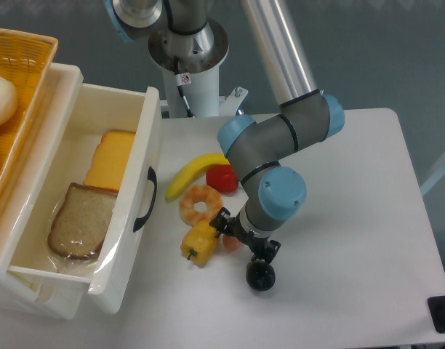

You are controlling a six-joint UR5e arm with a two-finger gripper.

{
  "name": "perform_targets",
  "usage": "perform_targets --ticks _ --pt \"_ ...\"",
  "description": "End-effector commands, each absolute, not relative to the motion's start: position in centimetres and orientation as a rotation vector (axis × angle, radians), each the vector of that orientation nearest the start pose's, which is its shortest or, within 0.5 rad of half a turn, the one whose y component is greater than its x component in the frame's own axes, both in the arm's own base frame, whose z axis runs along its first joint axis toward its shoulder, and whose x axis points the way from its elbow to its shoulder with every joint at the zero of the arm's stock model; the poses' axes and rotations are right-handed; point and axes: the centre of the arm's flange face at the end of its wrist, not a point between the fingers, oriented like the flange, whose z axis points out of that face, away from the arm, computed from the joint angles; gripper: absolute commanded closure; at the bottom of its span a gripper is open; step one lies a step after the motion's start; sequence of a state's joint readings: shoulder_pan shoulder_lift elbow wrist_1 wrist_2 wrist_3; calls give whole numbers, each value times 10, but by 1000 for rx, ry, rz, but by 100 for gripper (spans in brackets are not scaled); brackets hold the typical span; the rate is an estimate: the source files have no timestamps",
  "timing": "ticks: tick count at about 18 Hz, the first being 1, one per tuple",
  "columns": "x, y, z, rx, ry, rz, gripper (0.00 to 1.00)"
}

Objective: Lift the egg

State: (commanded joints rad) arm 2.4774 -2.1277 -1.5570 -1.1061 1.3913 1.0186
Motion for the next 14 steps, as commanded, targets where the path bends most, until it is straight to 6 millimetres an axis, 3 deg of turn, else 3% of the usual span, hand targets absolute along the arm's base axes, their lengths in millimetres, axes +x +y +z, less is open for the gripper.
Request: perform_targets --ticks 7,14 --pt "-420 515 216 -3101 238 -115 0" --pt "-410 508 204 -3118 251 -149 0"
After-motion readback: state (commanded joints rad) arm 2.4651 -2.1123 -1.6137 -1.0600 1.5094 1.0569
